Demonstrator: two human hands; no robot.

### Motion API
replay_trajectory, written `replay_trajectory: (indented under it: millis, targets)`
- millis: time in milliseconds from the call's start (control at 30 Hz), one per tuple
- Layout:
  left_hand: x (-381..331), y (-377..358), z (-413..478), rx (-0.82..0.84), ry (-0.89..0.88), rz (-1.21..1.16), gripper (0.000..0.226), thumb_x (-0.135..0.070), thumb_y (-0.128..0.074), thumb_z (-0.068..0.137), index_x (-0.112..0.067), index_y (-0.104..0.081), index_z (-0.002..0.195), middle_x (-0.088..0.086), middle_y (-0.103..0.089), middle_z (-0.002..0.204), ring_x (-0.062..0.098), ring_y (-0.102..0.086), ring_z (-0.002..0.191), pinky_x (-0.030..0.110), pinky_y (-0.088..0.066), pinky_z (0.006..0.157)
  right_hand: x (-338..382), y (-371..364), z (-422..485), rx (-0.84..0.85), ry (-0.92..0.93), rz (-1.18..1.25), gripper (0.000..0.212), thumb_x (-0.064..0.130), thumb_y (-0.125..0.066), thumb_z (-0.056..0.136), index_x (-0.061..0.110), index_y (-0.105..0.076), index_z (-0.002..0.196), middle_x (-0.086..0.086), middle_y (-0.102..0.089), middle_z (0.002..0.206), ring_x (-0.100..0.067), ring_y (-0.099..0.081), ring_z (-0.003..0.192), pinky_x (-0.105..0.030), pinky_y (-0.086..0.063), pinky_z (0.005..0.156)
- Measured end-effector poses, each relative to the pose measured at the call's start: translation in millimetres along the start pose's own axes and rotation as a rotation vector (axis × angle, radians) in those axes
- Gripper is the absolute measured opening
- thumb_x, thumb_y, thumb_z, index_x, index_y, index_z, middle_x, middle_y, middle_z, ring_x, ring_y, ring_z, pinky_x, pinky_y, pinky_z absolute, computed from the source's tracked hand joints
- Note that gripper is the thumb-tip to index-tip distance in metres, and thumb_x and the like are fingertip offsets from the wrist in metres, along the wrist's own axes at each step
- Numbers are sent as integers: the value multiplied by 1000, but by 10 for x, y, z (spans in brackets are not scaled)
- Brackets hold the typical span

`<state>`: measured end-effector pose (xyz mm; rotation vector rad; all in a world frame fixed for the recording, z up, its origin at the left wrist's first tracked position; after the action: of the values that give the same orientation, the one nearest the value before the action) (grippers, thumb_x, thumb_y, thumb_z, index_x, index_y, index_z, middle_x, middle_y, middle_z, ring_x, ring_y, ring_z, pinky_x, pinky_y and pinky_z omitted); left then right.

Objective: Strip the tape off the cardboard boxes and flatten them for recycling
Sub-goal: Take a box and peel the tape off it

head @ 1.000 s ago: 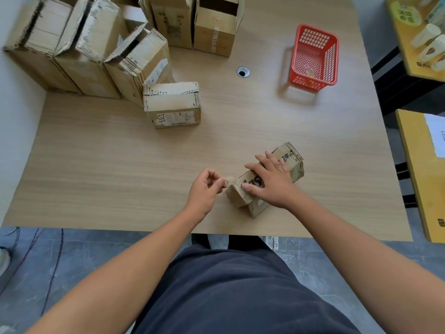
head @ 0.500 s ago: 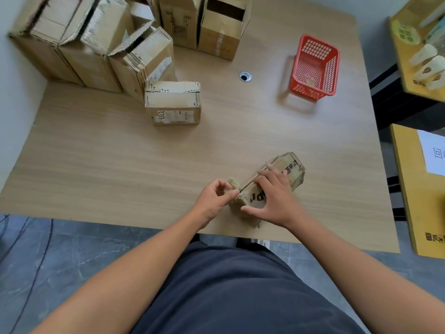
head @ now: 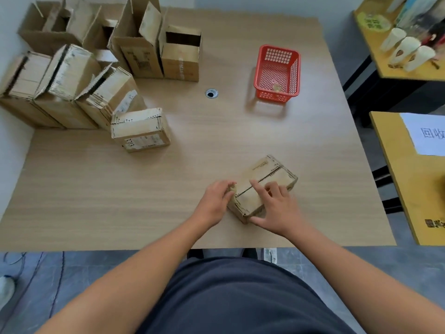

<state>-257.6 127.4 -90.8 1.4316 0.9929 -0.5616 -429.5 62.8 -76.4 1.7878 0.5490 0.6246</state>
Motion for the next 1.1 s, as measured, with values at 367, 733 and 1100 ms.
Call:
replay_trajectory:
  millis: [367,733,1100]
  targets:
    - [217,-219,-309,-126,232,120,39,-30,-54,104,-17,-58,140,-15,-36,118,8,-52,100,29,-46,93,-73,-390,83,56,53,55,72,76,-52,86,40,-41,148,-3,-15,167,-30,-4,155,-58,1,119]
    - [169,-333,-519,-451,332,21,44,-51,-55,98,-22,-63,129,-2,-34,136,11,-43,120,29,-46,96,-71,-437,358,199,126,46,95,88,-49,78,56,-6,156,-1,-5,164,-28,-1,152,-61,-6,121]
    - [170,-317,-584,-603,300,-8,32,-24,-69,97,-17,-68,128,-6,-62,106,10,-61,93,33,-54,85,-54,-447,400,253,130,-12,97,91,-46,77,55,-3,155,-3,-2,165,-33,-5,150,-61,-11,118]
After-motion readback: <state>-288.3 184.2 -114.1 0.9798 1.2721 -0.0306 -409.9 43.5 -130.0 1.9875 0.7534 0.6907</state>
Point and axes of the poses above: each hand's wrist, its own z-axis towards the middle knuckle, its own y-axis out of the back of the hand, x = y × z, the point moved 8 cm from there along z, towards the middle knuckle
